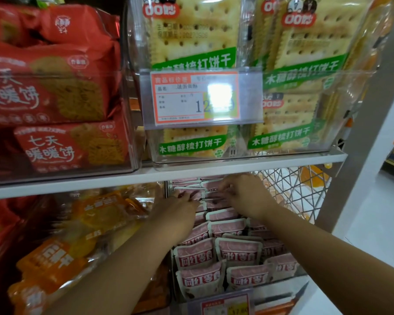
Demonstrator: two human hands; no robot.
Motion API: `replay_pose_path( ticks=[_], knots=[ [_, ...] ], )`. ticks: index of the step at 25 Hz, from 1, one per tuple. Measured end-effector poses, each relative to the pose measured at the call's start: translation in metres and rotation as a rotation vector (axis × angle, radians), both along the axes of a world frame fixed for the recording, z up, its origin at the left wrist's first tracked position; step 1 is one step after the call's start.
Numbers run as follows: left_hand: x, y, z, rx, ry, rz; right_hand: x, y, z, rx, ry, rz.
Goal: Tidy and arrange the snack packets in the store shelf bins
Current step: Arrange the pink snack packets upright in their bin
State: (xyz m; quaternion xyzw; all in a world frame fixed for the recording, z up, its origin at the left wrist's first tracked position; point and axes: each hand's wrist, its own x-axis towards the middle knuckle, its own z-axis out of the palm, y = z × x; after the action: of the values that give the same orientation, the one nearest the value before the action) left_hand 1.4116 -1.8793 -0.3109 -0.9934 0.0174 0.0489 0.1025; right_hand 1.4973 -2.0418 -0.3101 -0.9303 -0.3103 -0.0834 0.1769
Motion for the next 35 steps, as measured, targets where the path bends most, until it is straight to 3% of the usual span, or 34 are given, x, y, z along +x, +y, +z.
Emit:
replay_pose_path(
  ticks=[2, 6, 12, 16, 18, 22, 25, 28, 32, 35],
  knots=[
    [0.006, 0.003, 0.004, 0.001, 0.066, 0.028, -0.004, 0.009, 0.003, 0.059, 0.059, 0.105],
    [0.017, 0.009, 0.005, -0.013, 0.078, 0.02, -0.002, 0.031, -0.009, -0.155, 0.203, 0.239],
    [0.012, 0.007, 0.006, 0.096, 0.145, 0.031, 0.004, 0.028, -0.019, -0.166, 0.179, 0.293],
    [0.016, 0.008, 0.007, 0.104, 0.159, 0.033, 0.006, 0.037, -0.018, -0.143, 0.241, 0.293],
    [0.016, 0.009, 0.007, 0.105, 0.147, 0.02, 0.011, 0.028, -0.013, -0.084, 0.157, 0.239],
    [0.019, 0.011, 0.004, 0.069, 0.161, 0.03, 0.02, 0.009, -0.014, -0.349, 0.021, 0.073],
    [0.02, 0.013, 0.0, 0.049, 0.168, 0.047, 0.015, 0.015, -0.016, -0.433, -0.05, 0.037],
    [0.028, 0.013, 0.002, 0.072, 0.18, 0.054, 0.014, 0.018, -0.017, -0.492, 0.029, 0.003],
    [0.025, 0.015, 0.008, -0.032, 0.166, 0.027, 0.003, 0.01, 0.0, -0.274, 0.114, 0.051],
    [0.001, 0.021, 0.014, -0.213, -0.151, -0.06, -0.042, -0.008, 0.019, -0.023, 0.097, 0.177]
  ],
)
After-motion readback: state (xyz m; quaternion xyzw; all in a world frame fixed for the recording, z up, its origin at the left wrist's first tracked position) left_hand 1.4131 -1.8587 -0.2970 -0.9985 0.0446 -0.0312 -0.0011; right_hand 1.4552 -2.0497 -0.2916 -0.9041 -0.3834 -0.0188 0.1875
